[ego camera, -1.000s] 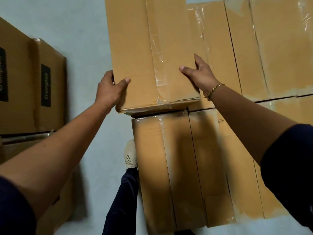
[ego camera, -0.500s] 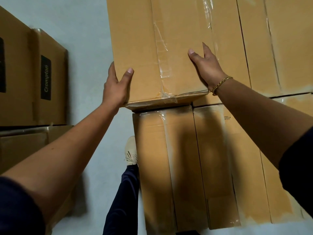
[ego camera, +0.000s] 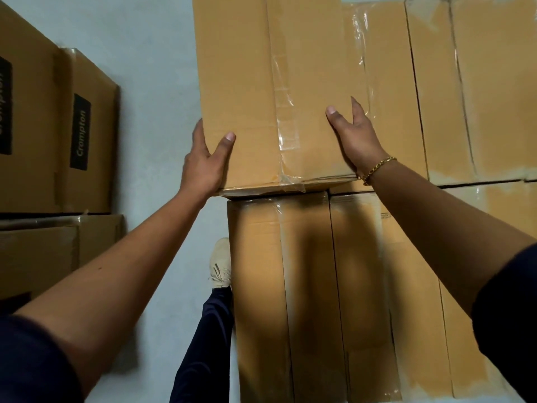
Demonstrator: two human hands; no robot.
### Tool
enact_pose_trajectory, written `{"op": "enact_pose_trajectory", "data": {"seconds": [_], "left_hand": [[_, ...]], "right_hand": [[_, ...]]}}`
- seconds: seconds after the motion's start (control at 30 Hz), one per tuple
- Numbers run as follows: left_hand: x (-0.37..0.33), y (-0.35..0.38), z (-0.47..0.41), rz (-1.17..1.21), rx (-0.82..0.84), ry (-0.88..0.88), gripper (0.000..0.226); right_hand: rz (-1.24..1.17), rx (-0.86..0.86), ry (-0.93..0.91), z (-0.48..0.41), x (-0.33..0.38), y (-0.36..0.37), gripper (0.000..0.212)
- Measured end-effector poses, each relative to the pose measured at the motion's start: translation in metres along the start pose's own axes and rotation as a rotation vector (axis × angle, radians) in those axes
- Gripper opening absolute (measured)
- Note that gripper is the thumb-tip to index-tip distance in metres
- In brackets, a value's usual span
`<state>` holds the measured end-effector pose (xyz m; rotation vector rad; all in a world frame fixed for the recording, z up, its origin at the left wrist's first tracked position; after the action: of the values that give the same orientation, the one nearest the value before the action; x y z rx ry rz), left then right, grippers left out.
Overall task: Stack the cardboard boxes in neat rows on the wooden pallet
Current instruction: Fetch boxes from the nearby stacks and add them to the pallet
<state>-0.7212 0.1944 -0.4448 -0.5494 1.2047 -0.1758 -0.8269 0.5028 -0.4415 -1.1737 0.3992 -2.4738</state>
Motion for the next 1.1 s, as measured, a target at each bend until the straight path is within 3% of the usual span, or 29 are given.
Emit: {"op": "enact_pose_trajectory", "data": {"seconds": [0.1, 0.23, 0.3, 0.37, 0.47, 0.67, 0.83, 1.0, 1.1], "left_hand": [[0.004, 0.003, 0.003, 0.079, 0.03, -0.051, 0.075], [0.02, 0.006, 0.02, 0.183, 0.051, -0.194, 0.104], [0.022, 0.009, 0.027, 0.218, 0.081, -0.214, 0.103], [0.019, 0.013, 0.031, 0.244, 0.11, -0.205, 0.099], [0.02, 0.017, 0.03, 0.233, 0.128, -0.218, 0.109], [0.019, 0.019, 0.035, 0.217, 0.133, -0.194, 0.101], [0.017, 0.02, 0.036, 0.169, 0.13, -0.196, 0.097], [0.019, 0.018, 0.038, 0.134, 0.137, -0.196, 0.097], [0.019, 0.019, 0.039, 0.137, 0.14, -0.194, 0.097]], "right_hand": [[0.068, -0.027, 0.032, 0.002, 0.002, -0.005, 0.079], [0.121, -0.03, 0.068, -0.003, 0.006, -0.008, 0.088], [0.137, -0.032, 0.111, -0.006, 0.003, -0.008, 0.093], [0.132, -0.036, 0.155, -0.008, -0.002, -0.007, 0.104], [0.081, -0.059, 0.197, -0.008, -0.009, -0.007, 0.124], [0.036, -0.06, 0.193, -0.009, -0.015, -0.01, 0.102], [-0.001, -0.08, 0.173, -0.008, -0.015, -0.011, 0.107], [-0.045, -0.07, 0.144, -0.006, -0.011, -0.005, 0.09], [-0.04, -0.073, 0.138, -0.005, -0.01, -0.006, 0.091]]}}
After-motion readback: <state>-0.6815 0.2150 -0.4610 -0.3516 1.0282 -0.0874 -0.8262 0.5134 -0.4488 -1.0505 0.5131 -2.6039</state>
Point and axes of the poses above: each hand's wrist, its own z-axis away from the middle knuckle, its own y-axis out of the palm, x = y × z, the point moved 10 cm from there along -z, towards the middle knuckle, and after that the axes turned 11 degrees about y, right-handed, at the moved point
